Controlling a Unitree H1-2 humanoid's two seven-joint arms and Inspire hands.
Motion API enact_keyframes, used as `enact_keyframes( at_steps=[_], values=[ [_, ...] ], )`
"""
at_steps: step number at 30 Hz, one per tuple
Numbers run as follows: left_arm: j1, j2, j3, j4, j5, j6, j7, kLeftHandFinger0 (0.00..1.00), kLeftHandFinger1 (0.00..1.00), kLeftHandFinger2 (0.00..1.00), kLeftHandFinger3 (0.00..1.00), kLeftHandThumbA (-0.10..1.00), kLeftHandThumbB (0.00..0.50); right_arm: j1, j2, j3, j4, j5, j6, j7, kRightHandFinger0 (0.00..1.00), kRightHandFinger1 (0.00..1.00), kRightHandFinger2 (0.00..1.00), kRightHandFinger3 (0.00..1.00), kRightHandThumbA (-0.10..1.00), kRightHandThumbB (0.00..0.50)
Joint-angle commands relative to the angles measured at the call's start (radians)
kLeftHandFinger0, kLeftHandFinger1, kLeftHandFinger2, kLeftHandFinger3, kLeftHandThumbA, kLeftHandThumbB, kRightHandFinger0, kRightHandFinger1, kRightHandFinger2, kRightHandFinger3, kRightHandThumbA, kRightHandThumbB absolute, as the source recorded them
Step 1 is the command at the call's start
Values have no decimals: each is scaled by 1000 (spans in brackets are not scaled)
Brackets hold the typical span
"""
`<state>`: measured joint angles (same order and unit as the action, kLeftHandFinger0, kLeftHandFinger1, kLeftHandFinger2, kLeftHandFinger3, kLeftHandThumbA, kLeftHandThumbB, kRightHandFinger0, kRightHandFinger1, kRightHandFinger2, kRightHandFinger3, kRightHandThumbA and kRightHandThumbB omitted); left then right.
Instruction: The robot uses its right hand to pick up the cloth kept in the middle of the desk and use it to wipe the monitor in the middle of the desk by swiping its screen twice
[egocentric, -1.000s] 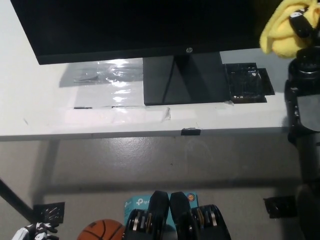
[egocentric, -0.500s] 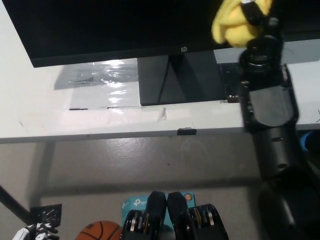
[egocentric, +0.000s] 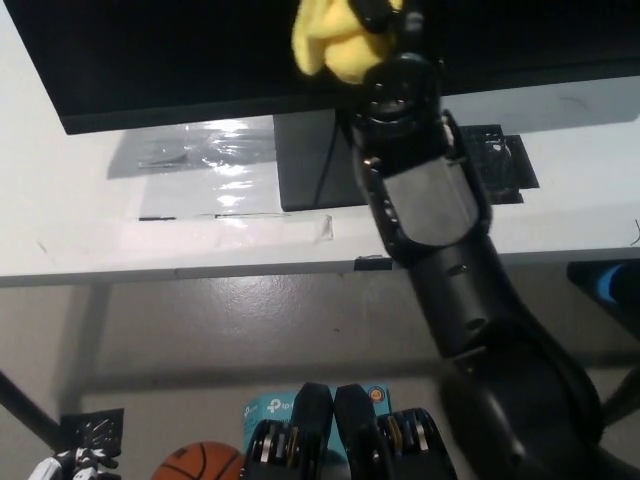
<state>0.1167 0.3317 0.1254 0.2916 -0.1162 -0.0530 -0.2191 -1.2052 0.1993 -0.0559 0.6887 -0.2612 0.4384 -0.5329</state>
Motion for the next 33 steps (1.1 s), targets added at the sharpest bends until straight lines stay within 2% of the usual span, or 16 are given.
enact_keyframes(
  at_steps=[1, 3, 7, 8, 9, 10, 11, 13, 14, 16, 18, 21, 23, 24, 32, 33],
  values=[
    [-14, 6, 0, -6, -6, -30, -9, 449, 515, 679, 786, 430, 256, -131, 36, 26, 10, 16, -83, 4, 0, 0, 2, 178, -100, 107],
    [-15, 7, 1, -2, -9, -37, -12, 446, 507, 670, 782, 439, 256, -125, 39, 31, -6, 16, -84, 9, 0, 0, 0, 176, -100, 150],
    [-8, 8, 4, -6, -7, -34, -7, 461, 523, 673, 790, 434, 238, -78, 27, 50, -55, 6, -80, 26, 0, 0, 3, 164, -100, 155],
    [-9, 8, 6, -5, -11, -32, -8, 459, 524, 673, 790, 438, 250, -29, 6, 76, -101, -11, -82, 50, 0, 4, 72, 266, -100, 152],
    [-8, 7, 8, -8, -11, -25, -5, 464, 533, 676, 787, 434, 250, -4, -3, 92, -127, -24, -74, 54, 179, 297, 373, 425, -100, 134],
    [-5, 8, 9, -11, -11, -23, -4, 465, 532, 676, 785, 435, 256, 24, -11, 101, -159, -24, -64, 66, 33, 78, 132, 286, -100, 125],
    [-3, 8, 10, -14, -10, -21, -1, 468, 533, 679, 785, 436, 249, 68, -27, 118, -208, -26, -53, 89, 1, 3, 14, 161, -100, 123],
    [-6, 7, 12, -14, -10, -29, 1, 473, 539, 700, 793, 436, 249, 112, -47, 142, -269, -35, -17, 114, 0, 0, 14, 88, -100, 116],
    [-9, 7, 12, -12, -10, -31, 1, 473, 539, 703, 788, 442, 252, 134, -57, 152, -302, -36, 3, 128, 0, 0, 13, 118, -100, 116],
    [-14, 5, 16, -13, -14, -27, 3, 456, 529, 680, 776, 440, 270, 213, -79, 166, -405, -39, 32, 173, 0, 0, 23, 2, -100, 95],
    [-22, 5, 17, -6, -15, -27, 4, 452, 525, 672, 773, 447, 280, 247, -85, 159, -447, -40, 32, 195, 0, 0, 118, 0, -100, 96],
    [-26, 7, 18, -10, -10, -36, 8, 448, 520, 673, 802, 444, 244, 357, -129, 159, -554, -46, 32, 248, 0, 0, 103, 9, -100, 104],
    [-28, 8, 19, -13, -7, -39, 9, 446, 518, 673, 806, 451, 243, 409, -155, 154, -602, -44, 32, 267, 0, 0, 178, 11, -100, 99],
    [-32, 8, 20, -13, -4, -38, 13, 447, 521, 676, 807, 465, 251, 456, -174, 130, -640, -33, 32, 282, 0, 47, 251, 96, -100, 96],
    [-28, 9, 32, -19, -9, -29, 15, 437, 517, 692, 800, 463, 252, 537, -333, 95, -571, -40, 32, 308, 0, 0, 11, 49, -100, 74],
    [-27, 8, 33, -18, -9, -30, 16, 437, 516, 693, 797, 459, 246, 533, -342, 87, -556, -48, 32, 306, 0, 0, 0, 126, -100, 74]
  ],
)
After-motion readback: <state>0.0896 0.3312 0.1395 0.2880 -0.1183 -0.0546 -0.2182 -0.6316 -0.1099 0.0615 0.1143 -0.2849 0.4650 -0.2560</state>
